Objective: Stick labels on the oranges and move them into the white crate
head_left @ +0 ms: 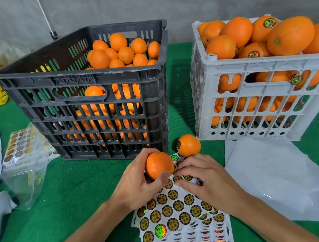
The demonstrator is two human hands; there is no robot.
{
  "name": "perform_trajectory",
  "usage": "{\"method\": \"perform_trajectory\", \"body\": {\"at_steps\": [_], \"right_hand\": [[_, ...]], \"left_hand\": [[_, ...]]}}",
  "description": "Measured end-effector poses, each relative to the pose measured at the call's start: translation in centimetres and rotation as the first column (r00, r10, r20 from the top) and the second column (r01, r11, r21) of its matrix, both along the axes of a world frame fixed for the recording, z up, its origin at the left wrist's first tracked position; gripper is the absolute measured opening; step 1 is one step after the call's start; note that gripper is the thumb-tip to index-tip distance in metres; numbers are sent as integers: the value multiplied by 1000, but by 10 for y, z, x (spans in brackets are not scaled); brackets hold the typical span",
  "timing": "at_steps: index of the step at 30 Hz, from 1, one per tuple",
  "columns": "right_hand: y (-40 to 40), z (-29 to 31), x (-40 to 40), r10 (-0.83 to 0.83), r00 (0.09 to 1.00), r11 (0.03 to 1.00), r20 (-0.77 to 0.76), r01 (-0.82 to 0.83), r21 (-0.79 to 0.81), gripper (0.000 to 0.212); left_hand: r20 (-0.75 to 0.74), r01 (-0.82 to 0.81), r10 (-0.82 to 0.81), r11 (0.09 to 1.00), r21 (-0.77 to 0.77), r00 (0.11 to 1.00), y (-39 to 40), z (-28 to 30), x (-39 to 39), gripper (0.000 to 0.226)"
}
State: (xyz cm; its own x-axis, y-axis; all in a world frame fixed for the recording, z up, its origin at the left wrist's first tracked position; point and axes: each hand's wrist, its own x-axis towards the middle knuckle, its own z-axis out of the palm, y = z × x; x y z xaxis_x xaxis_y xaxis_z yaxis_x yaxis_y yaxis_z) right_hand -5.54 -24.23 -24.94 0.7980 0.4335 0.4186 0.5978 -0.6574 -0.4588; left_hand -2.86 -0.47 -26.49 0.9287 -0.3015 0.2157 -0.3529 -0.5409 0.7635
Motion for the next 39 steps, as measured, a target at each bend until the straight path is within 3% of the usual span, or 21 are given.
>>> {"method": "perform_trajectory", "body": {"at_steps": [2, 4, 7, 9, 13, 15, 18, 20, 22, 26, 32, 36, 39], "right_hand": [[0, 0, -2, 23, 995, 1000, 95, -24, 3, 14], [1, 1, -4, 35, 992, 992, 119, -48, 114, 7], [6, 12, -7, 63, 994, 877, -95, -10, 480, 10], [11, 17, -8, 87, 976, 803, -198, 48, 594, 15], [20, 11, -10, 46, 957, 823, -288, 127, 554, 19], [20, 6, -11, -9, 966, 869, -257, 135, 477, 25], [21, -3, -10, -58, 975, 939, -213, 125, 319, 50], [22, -3, -9, -72, 963, 939, -261, 154, 307, 62], [21, -1, -10, -78, 983, 954, -166, 122, 276, 57], [18, 0, -13, -50, 985, 998, 162, 42, 51, 42], [17, 21, -17, -77, 957, 997, 278, 81, -2, 64], [7, 63, -8, -118, 840, 991, 529, 136, 5, 67], [-8, 112, 7, -229, 720, 969, 656, 232, 83, 73]], "left_hand": [[2, -6, 6, 1000, -3, 1000, 0, 0, 0, 55], [0, -16, 16, 1000, -1, 1000, 0, 0, 0, 56], [-3, -8, 8, 999, 41, 1000, -1, 1, 0, 59], [13, 18, -19, 997, 71, 1000, -3, 4, -1, 60], [57, 60, -66, 993, 102, 996, -5, 7, -3, 55], [62, 60, -66, 994, 90, 996, -5, 8, -3, 55], [66, 61, -66, 995, 75, 996, -5, 8, -3, 54], [70, 59, -64, 996, 72, 995, -5, 7, -3, 54], [70, 51, -56, 997, 65, 996, -5, 6, -3, 54], [82, 24, -26, 999, 26, 996, -8, 9, -5, 61], [96, -59, 90, 954, -293, 991, -22, 33, -13, 71], [100, -16, 80, 853, -522, 992, -51, 83, -16, 73], [193, 69, 50, 823, -564, 980, -87, 147, -6, 64]]}}
